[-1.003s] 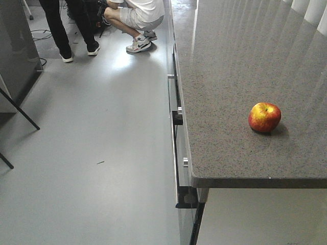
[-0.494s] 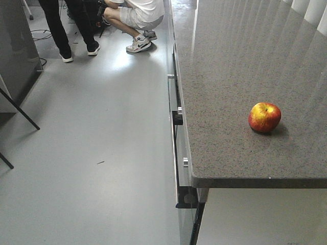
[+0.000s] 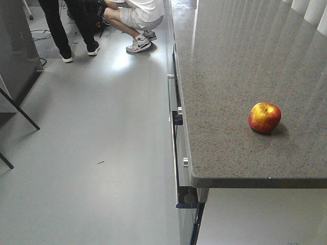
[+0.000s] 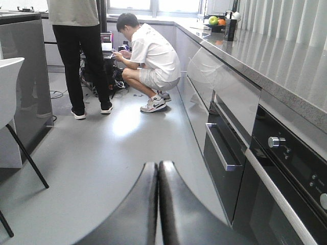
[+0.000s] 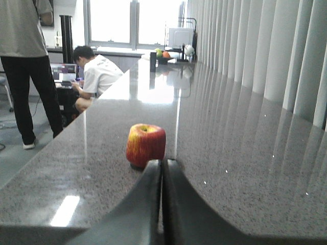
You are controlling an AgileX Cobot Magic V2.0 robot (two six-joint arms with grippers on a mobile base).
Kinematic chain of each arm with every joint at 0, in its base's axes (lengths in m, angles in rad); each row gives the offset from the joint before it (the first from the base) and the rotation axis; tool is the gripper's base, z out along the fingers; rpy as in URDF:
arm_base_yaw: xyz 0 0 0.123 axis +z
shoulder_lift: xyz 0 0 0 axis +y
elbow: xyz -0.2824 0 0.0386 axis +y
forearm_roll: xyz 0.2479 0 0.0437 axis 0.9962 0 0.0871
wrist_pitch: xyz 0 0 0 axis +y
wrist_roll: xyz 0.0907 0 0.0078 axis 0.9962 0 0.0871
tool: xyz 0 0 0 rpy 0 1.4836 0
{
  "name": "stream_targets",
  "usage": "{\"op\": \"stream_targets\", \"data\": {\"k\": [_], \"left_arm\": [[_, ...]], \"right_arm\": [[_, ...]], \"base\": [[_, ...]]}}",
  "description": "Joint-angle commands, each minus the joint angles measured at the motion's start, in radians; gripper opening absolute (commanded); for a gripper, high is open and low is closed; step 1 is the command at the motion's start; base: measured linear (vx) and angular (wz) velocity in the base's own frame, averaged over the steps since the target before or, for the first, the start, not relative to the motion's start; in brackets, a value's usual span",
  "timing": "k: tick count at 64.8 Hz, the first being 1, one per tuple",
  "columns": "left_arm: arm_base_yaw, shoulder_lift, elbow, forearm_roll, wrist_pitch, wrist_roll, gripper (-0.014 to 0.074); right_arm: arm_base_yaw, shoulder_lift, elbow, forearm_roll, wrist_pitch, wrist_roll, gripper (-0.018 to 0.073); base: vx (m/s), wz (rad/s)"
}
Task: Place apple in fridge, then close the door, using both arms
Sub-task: 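Raise the right gripper and move it toward the apple on the counter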
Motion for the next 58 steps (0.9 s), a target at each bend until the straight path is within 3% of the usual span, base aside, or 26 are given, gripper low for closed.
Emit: {"op": "stream_targets", "data": {"k": [1,12,22,31,46,52,58], "left_arm": [[-0.004,-0.014,-0.017,0.000,-0.076,-0.009,-0.0006],[-0.004,-0.014,-0.017,0.000,-0.076,-0.009,-0.0006],[-0.004,-0.014,-0.017,0.000,-0.076,-0.009,-0.0006],[-0.004,-0.014,-0.017,0.000,-0.076,-0.009,-0.0006],[-0.004,-0.014,-0.017,0.000,-0.076,-0.009,-0.0006],[-0.004,-0.014,-0.017,0.000,-0.076,-0.009,-0.0006],[-0.004,-0.014,-0.017,0.000,-0.076,-0.009,-0.0006]], "right_arm": [[0.000,-0.010,-0.004,0.053,-0.126,0.061,0.0004],[0.000,-0.010,-0.004,0.331,-0.145,0.323,0.0004],[0.001,-0.010,-0.029,0.347,-0.118,0.349,0.0004],[0.001,0.011,-0.178,0.291,0.069,0.298,0.0006],[0.001,0.204,-0.528,0.233,0.281,0.066,0.0033],[0.001,0.316,-0.651,0.234,0.365,-0.026,0.0100],[0.001,0.406,-0.726,0.245,0.414,-0.090,0.0229]], "base": [[0.00,0.00],[0.00,0.00],[0.00,0.00],[0.00,0.00],[0.00,0.00],[0.00,0.00],[0.00,0.00]]}}
